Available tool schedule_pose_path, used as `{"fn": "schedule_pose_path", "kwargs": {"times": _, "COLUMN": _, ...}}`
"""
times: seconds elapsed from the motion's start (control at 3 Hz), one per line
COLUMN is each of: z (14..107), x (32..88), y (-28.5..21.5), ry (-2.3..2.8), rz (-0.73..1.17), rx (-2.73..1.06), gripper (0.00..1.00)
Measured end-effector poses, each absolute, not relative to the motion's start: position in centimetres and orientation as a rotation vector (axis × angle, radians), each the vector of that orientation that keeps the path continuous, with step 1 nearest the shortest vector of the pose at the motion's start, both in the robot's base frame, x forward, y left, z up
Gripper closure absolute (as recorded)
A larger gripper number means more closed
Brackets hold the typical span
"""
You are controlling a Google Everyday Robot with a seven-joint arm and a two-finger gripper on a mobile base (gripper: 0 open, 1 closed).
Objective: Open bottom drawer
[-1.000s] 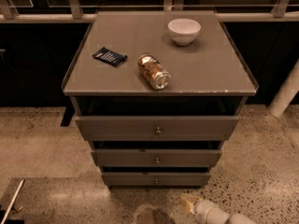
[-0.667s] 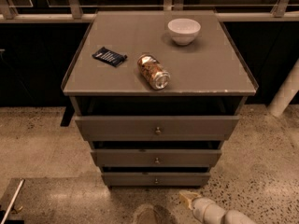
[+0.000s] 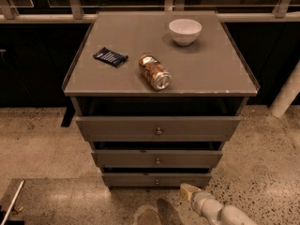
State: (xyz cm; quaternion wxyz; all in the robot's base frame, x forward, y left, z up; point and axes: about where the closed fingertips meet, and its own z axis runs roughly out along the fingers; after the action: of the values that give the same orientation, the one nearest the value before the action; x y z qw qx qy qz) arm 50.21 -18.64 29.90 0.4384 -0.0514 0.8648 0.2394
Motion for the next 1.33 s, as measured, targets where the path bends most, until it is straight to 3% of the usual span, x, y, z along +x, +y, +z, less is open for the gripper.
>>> {"fn": "schedule_pose_path", "kwargs": {"times": 0.67, "z": 29.3, "x": 51.2, "y": -18.8, "ry": 2.147, "rz": 0.582, "rx": -0.115, "gripper": 1.00}}
{"fn": "schedule_pose_path", "kwargs": {"times": 1.33, "z": 27.5, "x": 55.5, "y": -21.3, "ry": 2.104, "rz": 0.519, "rx": -0.040, "gripper": 1.00}}
